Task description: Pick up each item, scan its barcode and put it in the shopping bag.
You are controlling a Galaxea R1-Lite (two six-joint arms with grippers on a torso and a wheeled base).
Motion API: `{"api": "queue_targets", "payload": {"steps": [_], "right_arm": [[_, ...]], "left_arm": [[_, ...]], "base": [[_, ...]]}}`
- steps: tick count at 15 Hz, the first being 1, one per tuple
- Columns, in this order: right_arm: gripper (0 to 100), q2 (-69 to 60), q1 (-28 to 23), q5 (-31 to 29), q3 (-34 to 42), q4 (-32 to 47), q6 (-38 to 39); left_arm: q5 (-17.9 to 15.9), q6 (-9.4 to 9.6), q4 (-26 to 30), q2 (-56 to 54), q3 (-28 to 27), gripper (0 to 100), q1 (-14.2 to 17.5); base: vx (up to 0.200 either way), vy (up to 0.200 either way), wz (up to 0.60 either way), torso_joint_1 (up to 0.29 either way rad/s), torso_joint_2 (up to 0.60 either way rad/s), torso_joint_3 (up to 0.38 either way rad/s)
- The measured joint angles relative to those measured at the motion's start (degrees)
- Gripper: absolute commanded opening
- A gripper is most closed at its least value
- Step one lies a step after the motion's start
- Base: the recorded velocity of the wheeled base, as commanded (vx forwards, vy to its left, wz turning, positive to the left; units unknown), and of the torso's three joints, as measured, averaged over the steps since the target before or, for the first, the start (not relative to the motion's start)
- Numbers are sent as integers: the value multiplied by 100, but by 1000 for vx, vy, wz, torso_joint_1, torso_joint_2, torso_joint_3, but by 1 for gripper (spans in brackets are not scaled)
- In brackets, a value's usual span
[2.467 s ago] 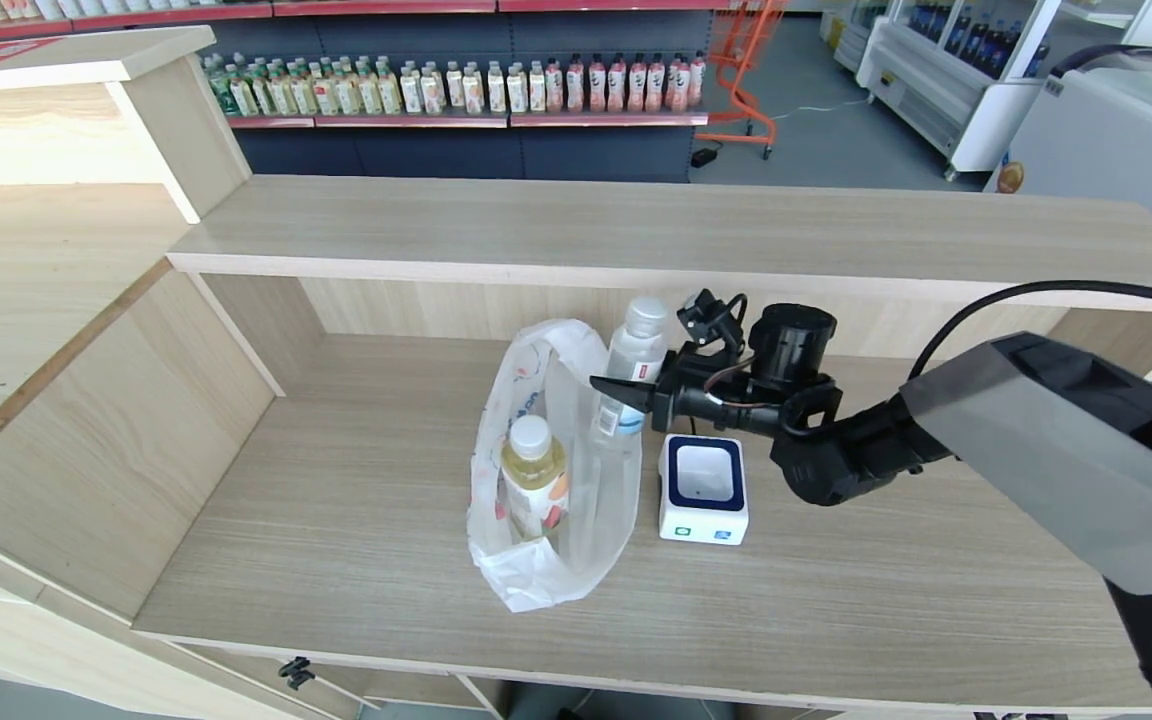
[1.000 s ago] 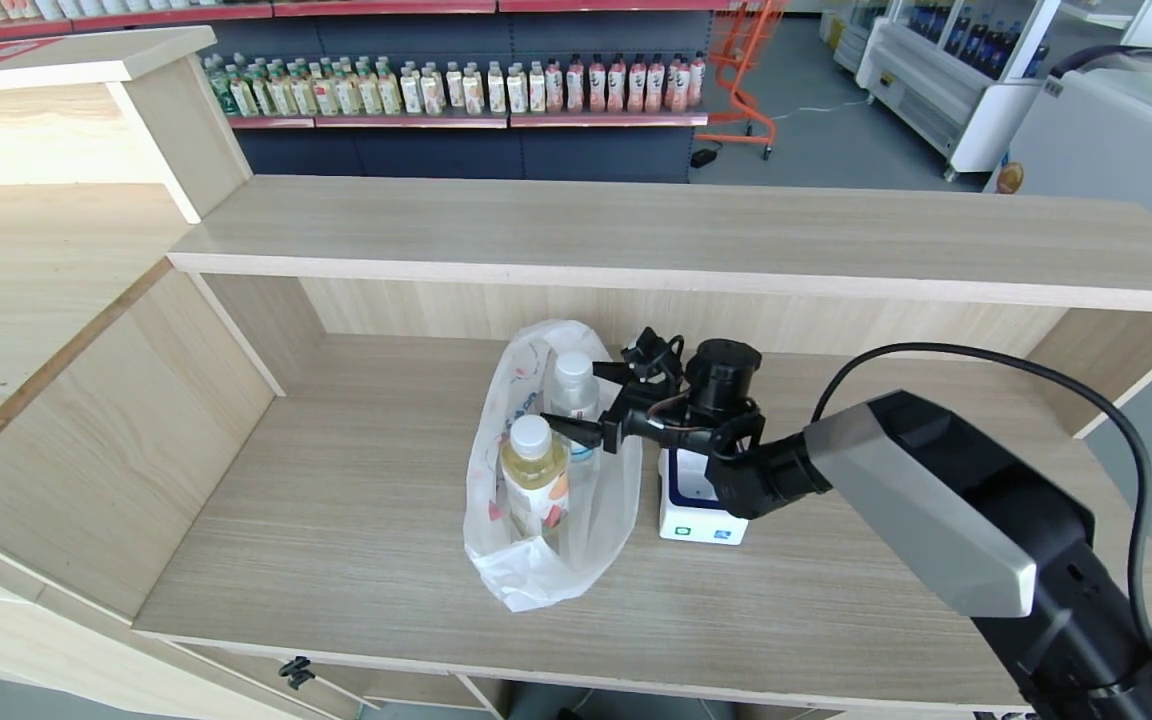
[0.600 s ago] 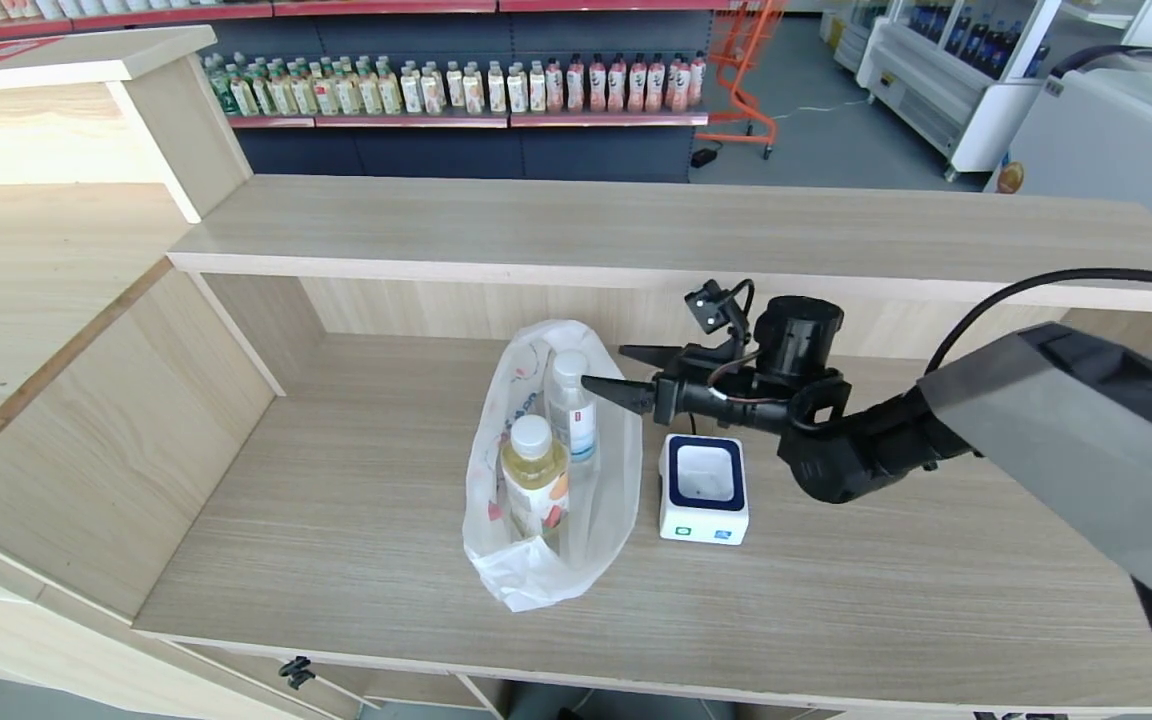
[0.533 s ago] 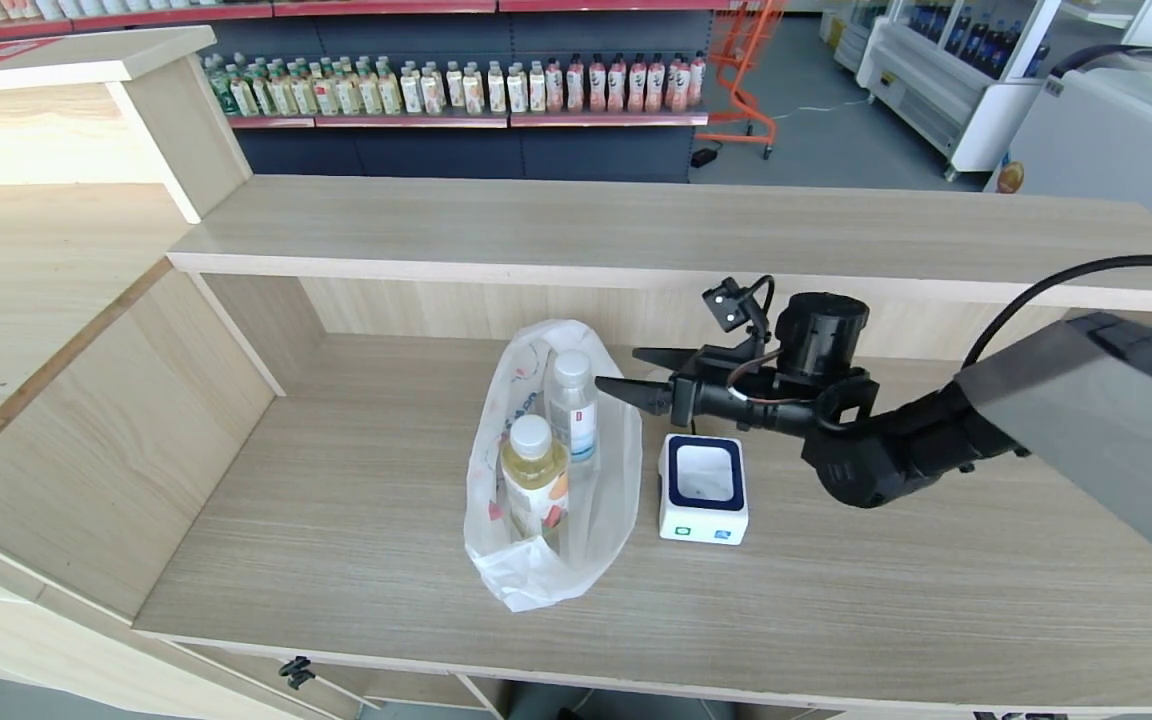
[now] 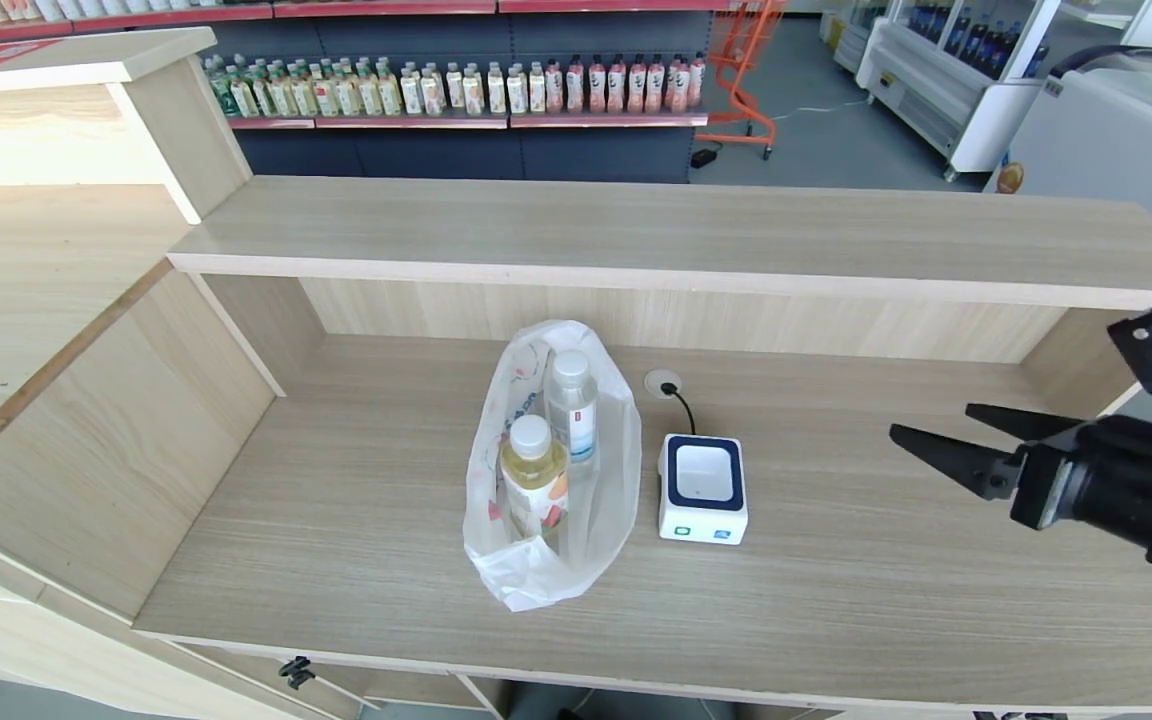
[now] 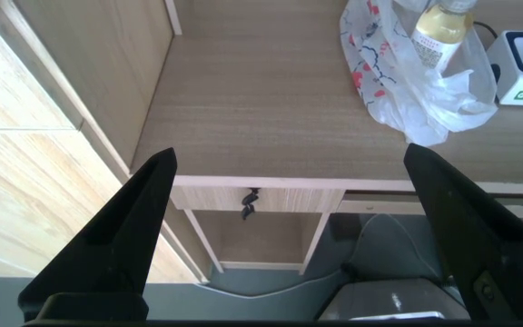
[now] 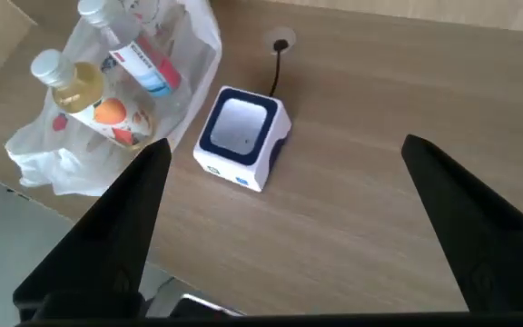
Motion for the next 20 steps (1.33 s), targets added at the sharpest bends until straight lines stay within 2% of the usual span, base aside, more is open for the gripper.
{"api": "queue_targets", "payload": {"steps": [3, 5, 9, 10, 12, 13, 20], "right_arm": [[100, -2235, -396, -848, 1221, 853, -117], [100, -3760, -580, -1131, 1712, 1871, -149], [100, -6372, -707, -1646, 2183, 3955, -152], [100, -6766, -692, -1741, 2255, 4214, -115], [100, -7229, -673, -1760, 2321, 4246, -93], [0, -7348, -668, -1763, 2324, 4236, -104], [0, -7570, -666, -1765, 2339, 4239, -73]], "left_arm": [[-2, 0, -2, 0, 0, 100, 0], [-2, -2, -2, 0, 0, 100, 0], [-5, -2, -2, 0, 0, 100, 0], [-5, -2, -2, 0, 0, 100, 0], [-5, 0, 0, 0, 0, 100, 0], [-5, -2, -2, 0, 0, 100, 0], [-2, -2, -2, 0, 0, 100, 0]], "base": [[0, 0, 0, 0, 0, 0], [0, 0, 0, 0, 0, 0], [0, 0, 0, 0, 0, 0], [0, 0, 0, 0, 0, 0], [0, 0, 0, 0, 0, 0], [0, 0, 0, 0, 0, 0], [0, 0, 0, 0, 0, 0]]}}
